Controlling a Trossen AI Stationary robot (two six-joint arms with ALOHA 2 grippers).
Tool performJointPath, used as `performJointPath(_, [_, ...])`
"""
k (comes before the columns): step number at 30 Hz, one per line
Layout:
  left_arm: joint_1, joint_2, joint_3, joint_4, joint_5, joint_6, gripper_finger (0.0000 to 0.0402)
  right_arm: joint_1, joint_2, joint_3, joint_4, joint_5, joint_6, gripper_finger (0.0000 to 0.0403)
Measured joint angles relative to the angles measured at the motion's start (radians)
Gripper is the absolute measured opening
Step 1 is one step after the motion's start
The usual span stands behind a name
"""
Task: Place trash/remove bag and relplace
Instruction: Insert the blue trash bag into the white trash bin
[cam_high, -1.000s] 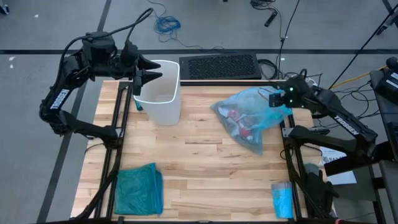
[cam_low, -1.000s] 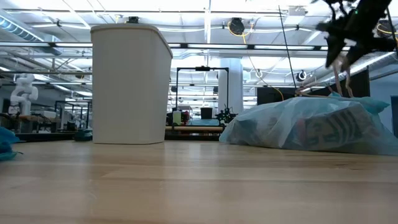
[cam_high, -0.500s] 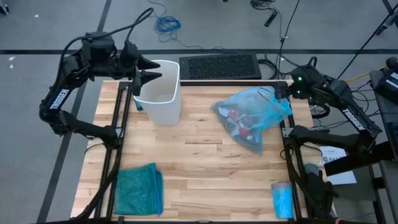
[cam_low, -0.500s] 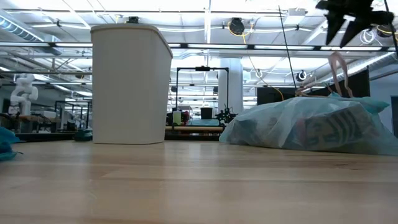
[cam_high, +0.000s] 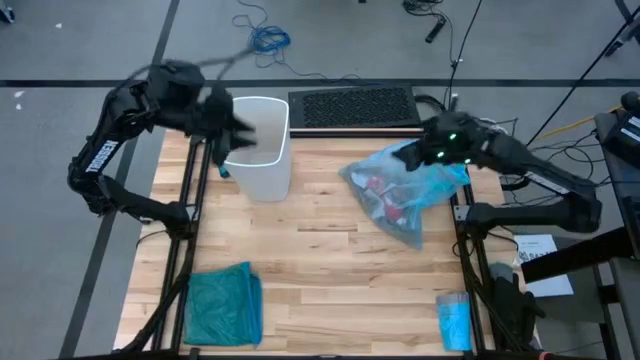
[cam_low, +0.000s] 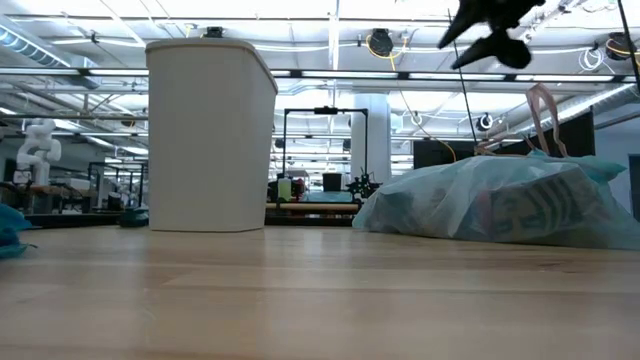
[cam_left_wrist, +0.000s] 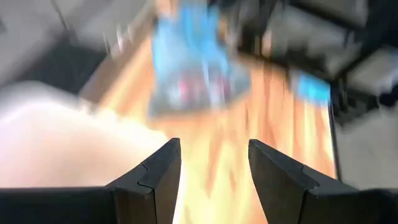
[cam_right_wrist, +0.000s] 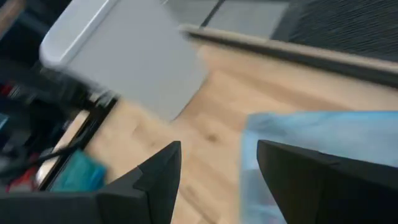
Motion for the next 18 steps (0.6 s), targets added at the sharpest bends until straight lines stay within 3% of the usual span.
performJointPath(4, [-0.074, -0.013, -0.041, -0.141, -0.002, -0.068, 0.0183, 0.098, 0.050, -0.059, 0.132, 0.000, 0.029, 0.0203])
performJointPath(9, [-0.220, -0.066, -0.170, -0.142, -0.012, -0.172, 0.0181, 0.161, 0.102, -0.079, 0.247, 0.003, 0.048, 0.0203])
performJointPath(18, [-0.523, -0.178, -0.487, -0.009, -0.276, -0.469, 0.0177, 0.178, 0.111, -0.079, 0.298, 0.005, 0.037, 0.0203])
